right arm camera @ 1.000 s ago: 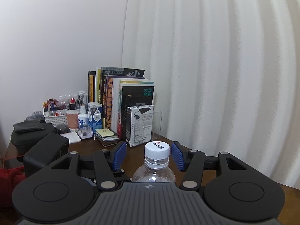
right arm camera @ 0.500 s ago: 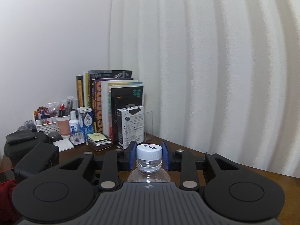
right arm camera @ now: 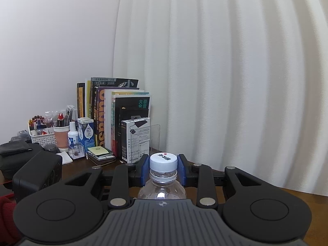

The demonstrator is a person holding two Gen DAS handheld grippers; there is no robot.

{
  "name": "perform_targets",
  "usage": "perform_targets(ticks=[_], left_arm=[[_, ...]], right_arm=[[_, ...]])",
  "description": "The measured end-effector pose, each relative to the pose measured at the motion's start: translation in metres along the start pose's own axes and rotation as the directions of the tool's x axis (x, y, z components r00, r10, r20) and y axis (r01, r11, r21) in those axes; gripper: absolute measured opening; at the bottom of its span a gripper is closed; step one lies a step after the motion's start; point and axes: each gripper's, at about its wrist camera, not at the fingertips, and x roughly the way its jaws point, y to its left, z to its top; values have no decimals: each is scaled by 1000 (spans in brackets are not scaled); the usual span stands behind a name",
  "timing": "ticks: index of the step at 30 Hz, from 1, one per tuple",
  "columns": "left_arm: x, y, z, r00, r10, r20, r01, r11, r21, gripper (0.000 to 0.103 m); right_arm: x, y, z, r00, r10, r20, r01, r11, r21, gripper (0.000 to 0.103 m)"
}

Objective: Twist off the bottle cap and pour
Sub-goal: 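Open the right gripper, regrip the white cap and twist it, then release and regrip the white cap with the right gripper, twisting again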

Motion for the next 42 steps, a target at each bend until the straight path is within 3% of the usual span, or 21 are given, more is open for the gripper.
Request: perform_targets(ticks=[11,21,26,31,34,36,42], left_arm=[[-1,-1,0,1000,0,0,0,1000,1,59],[-1,1,-1,1000,0,0,0,1000,0,59],[0,4,-1,1000,-2,0,2,1000,0,59],[-2,2,0,1000,1,0,-1,1000,0,59],[-2,1,1,1000,3,0,-3,1000,0,59],[-1,1,1,1000,3,0,-3,1000,0,59],[1,3,1,1000,10,-2,-10,1000,2,59]], right_arm=[[-6,7,0,1000,-4,-9,4,1000,-19,42],[-18,8,-2,1000,-3,-1,3,1000,-23,42],[-8,5,3,1000,-9,3,9,999,-32,51],[8,0,3,1000,6,-10,-7,1000,-27,50],[13,-4,2,1000,8,-12,-8,1000,-7,46],[14,-6,1,1000,10,-13,-10,1000,1,34],[14,-2,-1,1000,-23,-15,23,999,31,32]])
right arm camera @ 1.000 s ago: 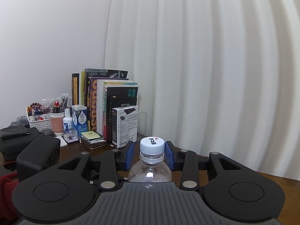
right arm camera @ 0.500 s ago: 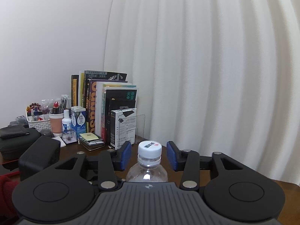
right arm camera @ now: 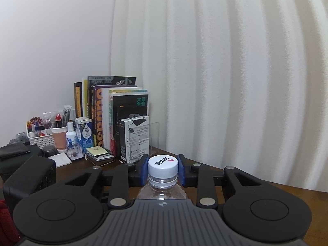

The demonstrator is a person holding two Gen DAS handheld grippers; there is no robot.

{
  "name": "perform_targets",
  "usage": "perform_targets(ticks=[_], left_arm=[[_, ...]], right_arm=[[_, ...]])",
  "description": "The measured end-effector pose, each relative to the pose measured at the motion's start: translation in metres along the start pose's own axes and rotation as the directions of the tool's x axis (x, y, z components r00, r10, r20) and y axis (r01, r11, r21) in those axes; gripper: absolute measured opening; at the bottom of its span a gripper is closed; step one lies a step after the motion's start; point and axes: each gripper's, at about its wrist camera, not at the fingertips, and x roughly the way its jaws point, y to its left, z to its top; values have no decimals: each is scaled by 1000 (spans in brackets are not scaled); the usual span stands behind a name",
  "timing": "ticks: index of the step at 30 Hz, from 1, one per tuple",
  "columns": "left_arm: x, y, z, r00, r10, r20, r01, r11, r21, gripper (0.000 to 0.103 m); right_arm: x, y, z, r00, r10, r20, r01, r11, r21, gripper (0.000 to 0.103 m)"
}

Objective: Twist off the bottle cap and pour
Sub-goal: 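Release and regrip the white cap with the right gripper, twisting again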

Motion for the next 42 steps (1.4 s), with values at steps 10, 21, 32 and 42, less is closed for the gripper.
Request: perform_targets(ticks=[10,21,32,42], left_arm=[[3,5,1,1000,10,-6,-10,1000,-2,59],[0,5,1,1000,10,-5,-10,1000,0,59],[-3,-3,2,1000,12,-4,-12,1000,2,59],[-7,0,-1,1000,8,-4,-8,1000,1,59]], right_arm=[[-2,9,-5,998,-64,-4,64,998,-1,34],[-22,18,-7,998,-67,-1,67,997,-45,41],[-18,15,0,998,-69,9,70,996,-55,47],[-3,15,2,998,-66,7,66,997,-40,47]])
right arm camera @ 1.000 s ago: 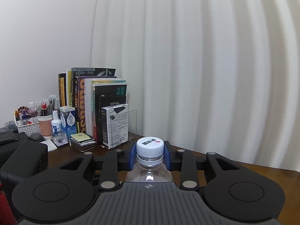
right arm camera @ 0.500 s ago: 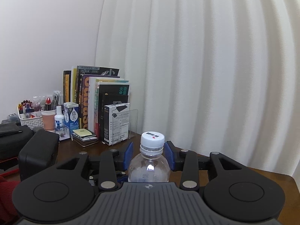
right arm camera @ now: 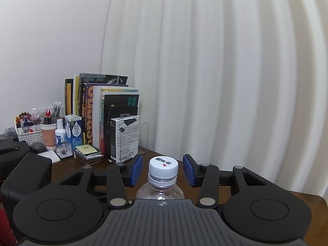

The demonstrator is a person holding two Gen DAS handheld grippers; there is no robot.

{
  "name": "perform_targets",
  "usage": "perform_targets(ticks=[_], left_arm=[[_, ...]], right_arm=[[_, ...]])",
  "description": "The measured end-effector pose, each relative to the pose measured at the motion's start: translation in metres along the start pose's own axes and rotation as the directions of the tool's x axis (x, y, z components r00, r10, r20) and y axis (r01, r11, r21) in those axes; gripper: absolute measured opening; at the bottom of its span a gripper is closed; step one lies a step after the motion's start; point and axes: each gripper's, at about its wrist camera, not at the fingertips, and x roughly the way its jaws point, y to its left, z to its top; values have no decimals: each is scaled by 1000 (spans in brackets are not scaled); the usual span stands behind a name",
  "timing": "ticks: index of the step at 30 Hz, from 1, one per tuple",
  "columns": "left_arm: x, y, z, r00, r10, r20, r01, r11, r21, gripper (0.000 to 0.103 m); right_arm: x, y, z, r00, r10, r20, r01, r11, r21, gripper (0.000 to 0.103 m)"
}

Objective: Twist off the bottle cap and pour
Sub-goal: 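Release and regrip the white cap with the right gripper, twisting again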

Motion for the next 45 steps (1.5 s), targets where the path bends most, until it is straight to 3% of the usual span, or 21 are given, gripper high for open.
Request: perform_targets(ticks=[14,20,23,31,42,45], left_arm=[[0,-2,1,1000,2,0,-2,1000,-2,59],[-1,-4,1,1000,3,0,-3,1000,-2,59],[-2,-4,0,1000,2,0,-2,1000,-2,59],[-3,-2,1,1000,0,-1,0,1000,-2,59],[-5,1,2,1000,-7,-3,7,1000,8,59],[-6,2,3,1000,-8,-2,8,1000,10,58]], right_arm=[[-18,6,-2,1000,1,12,-1,1000,-10,47],[-6,1,2,1000,-6,11,6,1000,3,47],[-2,1,-1,1000,-4,6,4,1000,6,34],[-2,-5,-3,1000,19,22,-20,999,35,32],[3,-33,6,978,208,-21,-207,978,26,32],[9,-46,13,952,301,-59,-302,953,1,32]])
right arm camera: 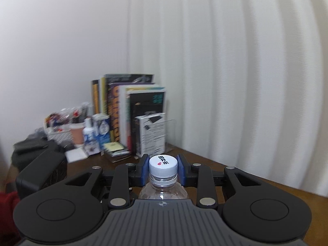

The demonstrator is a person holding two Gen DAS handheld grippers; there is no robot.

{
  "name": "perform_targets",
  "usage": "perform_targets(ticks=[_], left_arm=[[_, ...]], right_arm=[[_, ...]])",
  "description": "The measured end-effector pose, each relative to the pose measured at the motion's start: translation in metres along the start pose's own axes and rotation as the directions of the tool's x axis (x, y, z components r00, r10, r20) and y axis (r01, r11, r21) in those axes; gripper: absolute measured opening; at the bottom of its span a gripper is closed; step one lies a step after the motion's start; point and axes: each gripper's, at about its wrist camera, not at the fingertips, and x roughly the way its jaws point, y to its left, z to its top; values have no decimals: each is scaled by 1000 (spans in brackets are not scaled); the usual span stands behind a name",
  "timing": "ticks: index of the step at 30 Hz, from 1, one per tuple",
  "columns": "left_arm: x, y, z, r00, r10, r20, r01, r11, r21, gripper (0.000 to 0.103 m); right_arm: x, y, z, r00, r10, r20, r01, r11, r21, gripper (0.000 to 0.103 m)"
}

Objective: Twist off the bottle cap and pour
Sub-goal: 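Release and regrip the white cap with the right gripper, twisting again, then twist the white cap on the bottle neck with the right gripper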

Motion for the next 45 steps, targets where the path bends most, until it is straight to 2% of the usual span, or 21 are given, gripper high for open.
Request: perform_targets(ticks=[4,8,15,16,18,23,26,30,35,40,43,45], left_arm=[[-1,1,0,1000,2,0,-2,1000,8,58],[-1,2,-1,1000,4,1,-4,1000,17,58],[-2,1,-3,1000,7,1,-7,1000,20,58],[-2,1,-3,1000,6,1,-6,1000,19,58],[-2,1,-3,1000,6,1,-6,1000,18,58],[-2,0,-3,1000,6,0,-6,1000,17,58],[-3,0,-3,1000,5,0,-5,1000,15,58],[-4,0,-4,1000,4,0,-4,1000,14,58],[-6,-1,-4,1000,5,0,-5,1000,12,58],[-7,-1,-4,1000,3,0,-3,1000,9,58],[-7,-1,-4,1000,2,0,-2,1000,8,58],[-7,0,-4,1000,3,-1,-3,1000,8,58]], right_arm=[[2,-16,4,993,116,-20,-116,993,-1,32],[2,-23,3,984,175,-17,-175,984,-33,32],[0,-18,1,989,147,9,-146,988,-49,34],[-1,-18,1,990,137,11,-137,989,-48,35],[-1,-17,0,993,116,12,-115,992,-48,48],[-5,-7,-4,999,51,20,-50,997,-53,49],[-9,4,-6,996,-67,63,69,997,-38,56],[-15,29,-11,975,-192,114,193,981,3,56],[-7,49,-16,933,-337,128,341,940,-9,56],[1,58,-17,915,-384,125,384,923,21,54],[3,61,-15,913,-391,116,390,920,33,53],[5,62,-15,910,-400,108,399,916,35,45]])
